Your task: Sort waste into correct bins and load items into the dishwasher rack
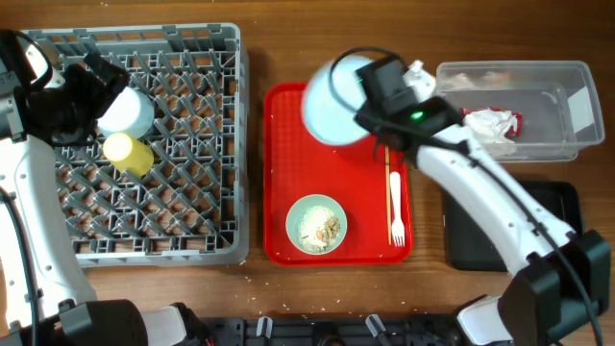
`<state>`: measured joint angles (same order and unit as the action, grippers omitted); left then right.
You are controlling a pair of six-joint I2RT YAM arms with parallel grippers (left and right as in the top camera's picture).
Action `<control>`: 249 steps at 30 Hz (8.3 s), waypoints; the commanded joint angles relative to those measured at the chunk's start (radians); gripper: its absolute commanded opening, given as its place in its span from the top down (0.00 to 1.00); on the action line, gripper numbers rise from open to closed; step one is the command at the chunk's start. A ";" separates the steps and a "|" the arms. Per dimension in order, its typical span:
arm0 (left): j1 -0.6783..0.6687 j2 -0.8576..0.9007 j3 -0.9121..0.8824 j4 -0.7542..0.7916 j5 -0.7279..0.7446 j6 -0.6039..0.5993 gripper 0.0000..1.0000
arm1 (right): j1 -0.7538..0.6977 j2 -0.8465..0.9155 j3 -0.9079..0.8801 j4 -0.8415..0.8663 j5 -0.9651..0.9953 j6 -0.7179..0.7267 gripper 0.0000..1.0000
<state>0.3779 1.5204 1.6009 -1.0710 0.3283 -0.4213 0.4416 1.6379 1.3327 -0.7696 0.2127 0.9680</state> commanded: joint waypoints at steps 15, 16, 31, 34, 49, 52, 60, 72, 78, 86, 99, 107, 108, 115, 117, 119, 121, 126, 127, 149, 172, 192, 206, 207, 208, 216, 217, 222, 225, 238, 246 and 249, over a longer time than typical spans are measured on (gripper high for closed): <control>-0.280 0.012 0.000 -0.046 0.569 0.235 0.00 | -0.124 -0.056 -0.008 0.013 -0.344 -0.264 0.07; -0.375 0.018 0.000 -0.023 0.509 0.235 0.00 | -0.149 -0.076 -0.004 0.014 -0.344 -0.265 0.00; -1.006 0.424 0.000 0.349 -0.266 0.216 0.09 | -0.713 -0.106 -0.004 -0.050 -0.476 -0.253 0.00; -1.049 0.506 0.000 0.428 -0.267 0.360 0.11 | -0.734 -0.106 -0.004 -0.050 -0.475 -0.254 0.00; -1.181 0.669 0.000 0.466 -0.349 0.496 0.31 | -0.733 -0.106 -0.004 -0.051 -0.476 -0.254 0.00; -1.180 0.681 0.000 0.446 -0.349 0.496 0.44 | -0.733 -0.106 -0.004 -0.050 -0.476 -0.253 0.00; -1.180 0.682 0.000 0.450 -0.349 0.496 0.96 | -0.733 -0.106 -0.004 -0.050 -0.475 -0.254 0.00; -1.102 0.335 0.036 0.373 -0.137 0.326 0.96 | -0.733 -0.106 -0.004 -0.050 -0.475 -0.254 0.00; -0.875 0.123 0.036 0.373 0.125 0.282 0.96 | -0.733 -0.106 -0.004 -0.050 -0.475 -0.254 0.00; -0.451 0.136 0.035 0.359 0.694 0.282 0.96 | -0.733 -0.106 -0.004 -0.050 -0.475 -0.254 0.00; -0.218 0.351 0.035 0.357 0.811 0.282 0.96 | -0.733 -0.106 -0.004 -0.050 -0.475 -0.254 0.01; -0.187 0.399 0.035 0.370 0.723 0.249 0.49 | -0.733 -0.106 -0.004 -0.050 -0.475 -0.254 0.00; -0.182 0.398 0.035 0.370 0.727 0.224 0.36 | -0.733 -0.106 -0.004 -0.050 -0.475 -0.254 0.01; -0.170 0.309 0.036 0.327 0.525 0.200 0.06 | -0.733 -0.106 -0.004 -0.050 -0.475 -0.254 0.00; -0.171 0.235 0.035 0.290 0.345 0.200 0.06 | -0.733 -0.106 -0.004 -0.050 -0.475 -0.254 0.00; -0.178 0.155 0.035 0.247 0.248 0.200 0.08 | -0.733 -0.106 -0.004 -0.050 -0.475 -0.254 0.00; -0.193 0.075 0.035 0.173 0.223 0.204 0.09 | -0.733 -0.106 -0.004 -0.050 -0.475 -0.254 0.00; -0.321 -0.006 0.035 -0.093 0.222 0.204 0.05 | -0.733 -0.106 -0.004 -0.050 -0.475 -0.254 0.00; -0.361 0.001 0.035 -0.126 0.207 0.204 0.06 | -0.733 -0.106 -0.004 -0.050 -0.475 -0.254 0.00; -0.851 0.032 -0.104 -0.024 -0.243 -0.111 0.00 | -0.660 -0.106 -0.005 -0.174 -0.858 -0.391 0.03; -0.094 -0.015 -0.104 -0.291 -0.309 -0.164 0.00 | -0.011 0.269 -0.006 -0.248 -0.156 -0.495 0.38; 0.113 -0.014 -0.104 -0.333 -0.292 -0.163 0.00 | -0.121 0.304 -0.104 -0.094 -0.288 -0.651 0.65; 0.113 -0.014 -0.104 -0.333 -0.292 -0.163 0.00 | -0.114 0.301 -0.035 -0.130 -0.443 -0.625 0.96; 0.113 -0.014 -0.104 -0.333 -0.292 -0.164 0.00 | -0.114 0.301 -0.029 -0.136 -0.458 -0.626 0.96; 0.113 -0.014 -0.104 -0.333 -0.292 -0.164 0.00 | -0.114 0.301 -0.029 -0.136 -0.467 -0.626 0.96; 0.113 -0.014 -0.104 -0.337 -0.292 -0.163 0.00 | -0.111 0.298 -0.038 -0.241 -0.356 -0.537 0.16; 0.113 -0.014 -0.104 -0.337 -0.292 -0.163 0.00 | -0.109 0.298 -0.058 -0.233 -0.335 -0.513 0.16; 0.113 -0.014 -0.104 -0.337 -0.292 -0.163 0.00 | -0.098 0.303 -0.155 -0.100 -0.405 -0.480 0.37; 0.113 -0.014 -0.104 -0.337 -0.292 -0.163 0.00 | -0.053 0.303 -0.163 -0.105 -0.353 -0.409 0.49; 0.113 -0.014 -0.104 -0.336 -0.292 -0.163 0.00 | 0.037 0.236 0.060 -0.310 -0.209 -0.319 0.96; 0.113 -0.014 -0.104 -0.336 -0.292 -0.164 0.00 | 0.126 0.127 0.210 -0.090 -0.626 -0.383 0.96; 0.113 -0.014 -0.104 -0.334 -0.292 -0.164 0.00 | 0.242 0.127 0.210 0.024 -0.634 -0.336 0.96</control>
<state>0.4858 1.5257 1.5005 -1.4067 0.0280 -0.5747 0.6041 1.7763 1.5341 -0.7967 -0.3477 0.6067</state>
